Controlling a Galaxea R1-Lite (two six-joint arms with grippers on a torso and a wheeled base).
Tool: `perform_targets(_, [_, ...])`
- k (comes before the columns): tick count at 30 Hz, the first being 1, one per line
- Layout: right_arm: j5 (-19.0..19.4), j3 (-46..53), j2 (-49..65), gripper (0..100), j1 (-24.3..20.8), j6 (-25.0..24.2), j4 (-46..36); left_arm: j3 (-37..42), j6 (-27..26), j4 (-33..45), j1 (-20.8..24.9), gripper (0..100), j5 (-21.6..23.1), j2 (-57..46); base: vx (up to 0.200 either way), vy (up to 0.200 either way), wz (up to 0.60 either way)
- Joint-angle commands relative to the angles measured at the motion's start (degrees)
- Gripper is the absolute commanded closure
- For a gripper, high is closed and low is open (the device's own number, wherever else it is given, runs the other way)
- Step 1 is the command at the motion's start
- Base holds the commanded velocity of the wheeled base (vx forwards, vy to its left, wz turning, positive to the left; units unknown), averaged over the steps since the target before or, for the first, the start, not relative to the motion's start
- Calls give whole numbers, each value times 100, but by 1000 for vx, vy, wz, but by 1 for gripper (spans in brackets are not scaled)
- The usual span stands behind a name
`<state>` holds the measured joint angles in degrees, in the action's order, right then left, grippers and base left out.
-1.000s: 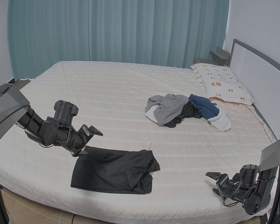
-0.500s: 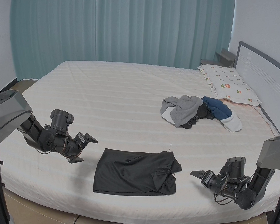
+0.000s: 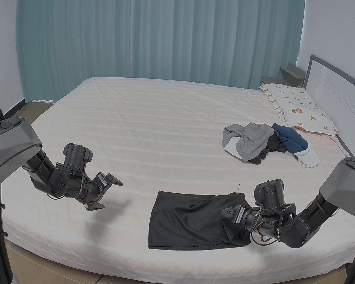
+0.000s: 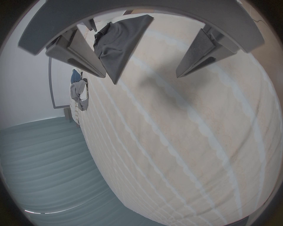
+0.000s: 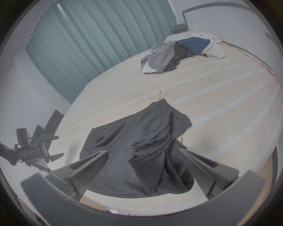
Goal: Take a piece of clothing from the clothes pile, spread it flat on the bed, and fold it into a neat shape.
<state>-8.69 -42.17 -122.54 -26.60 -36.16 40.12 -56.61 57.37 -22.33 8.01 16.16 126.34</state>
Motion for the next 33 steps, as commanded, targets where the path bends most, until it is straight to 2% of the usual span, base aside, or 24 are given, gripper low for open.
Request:
perform_targets(1, [-212, -257, -191, 0, -82, 153, -154, 10, 2, -8, 8, 0, -17, 31, 0, 0, 0])
perform_targets(9, [-801, -187, -560, 0, -21, 733, -224, 10, -6, -8, 8, 0, -8, 31, 0, 0, 0])
perform_targets(14, [-810, 165, -402, 0, 58, 821, -180, 10, -6, -8, 8, 0, -8, 31, 0, 0, 0])
perform_targets(22, [-379, 1070, 187, 0, 463, 856, -118, 1, -6, -8, 8, 0, -8, 31, 0, 0, 0])
perform_targets(24, [-71, 1527, 327, 0, 665, 882, 75, 10, -6, -8, 8, 0, -8, 31, 0, 0, 0])
perform_targets(30, [148, 2081, 239, 0, 1289, 1225, 831, 10, -6, -8, 8, 0, -8, 31, 0, 0, 0])
perform_targets(33, [430, 2248, 99, 0, 1614, 1410, 1270, 10, -6, -8, 8, 0, -8, 31, 0, 0, 0])
